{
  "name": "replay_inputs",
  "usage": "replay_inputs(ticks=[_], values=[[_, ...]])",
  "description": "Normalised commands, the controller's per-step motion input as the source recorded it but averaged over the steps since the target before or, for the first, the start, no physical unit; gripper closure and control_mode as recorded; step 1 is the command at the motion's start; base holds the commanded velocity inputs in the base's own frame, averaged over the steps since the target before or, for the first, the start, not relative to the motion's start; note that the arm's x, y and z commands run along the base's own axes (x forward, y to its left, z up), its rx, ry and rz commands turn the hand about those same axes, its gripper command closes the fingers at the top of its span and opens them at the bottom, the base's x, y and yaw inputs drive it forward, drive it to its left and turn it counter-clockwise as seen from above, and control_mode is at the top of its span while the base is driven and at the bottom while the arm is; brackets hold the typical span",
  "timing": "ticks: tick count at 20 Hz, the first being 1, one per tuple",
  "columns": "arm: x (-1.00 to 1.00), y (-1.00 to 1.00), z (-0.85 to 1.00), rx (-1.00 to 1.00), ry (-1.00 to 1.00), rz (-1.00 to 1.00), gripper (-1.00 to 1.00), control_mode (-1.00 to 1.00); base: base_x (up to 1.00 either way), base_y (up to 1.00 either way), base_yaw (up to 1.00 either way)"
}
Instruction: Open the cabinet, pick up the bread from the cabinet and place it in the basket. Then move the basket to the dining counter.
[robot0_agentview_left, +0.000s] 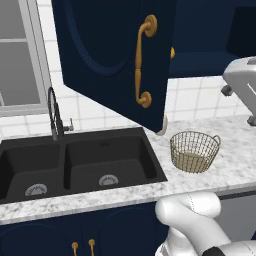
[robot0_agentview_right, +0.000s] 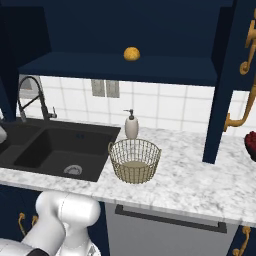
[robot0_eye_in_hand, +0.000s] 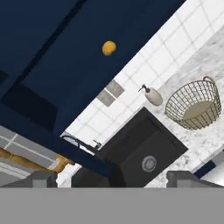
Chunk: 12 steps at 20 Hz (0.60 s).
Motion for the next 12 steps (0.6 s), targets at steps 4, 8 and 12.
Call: replay_inputs(ticks=[4,8,12], values=[[0.64,-0.46,-0.52,0.65,0.22,0.12,-1.0,-1.0,0.0,0.0,0.0],[0.68,0.15,0.0,0.44,0.55,0.2,-1.0,-1.0,0.0,0.0,0.0],[0.37,0.45,-0.02,0.2,0.41,0.24,-1.0,-1.0,0.0,0.0,0.0]])
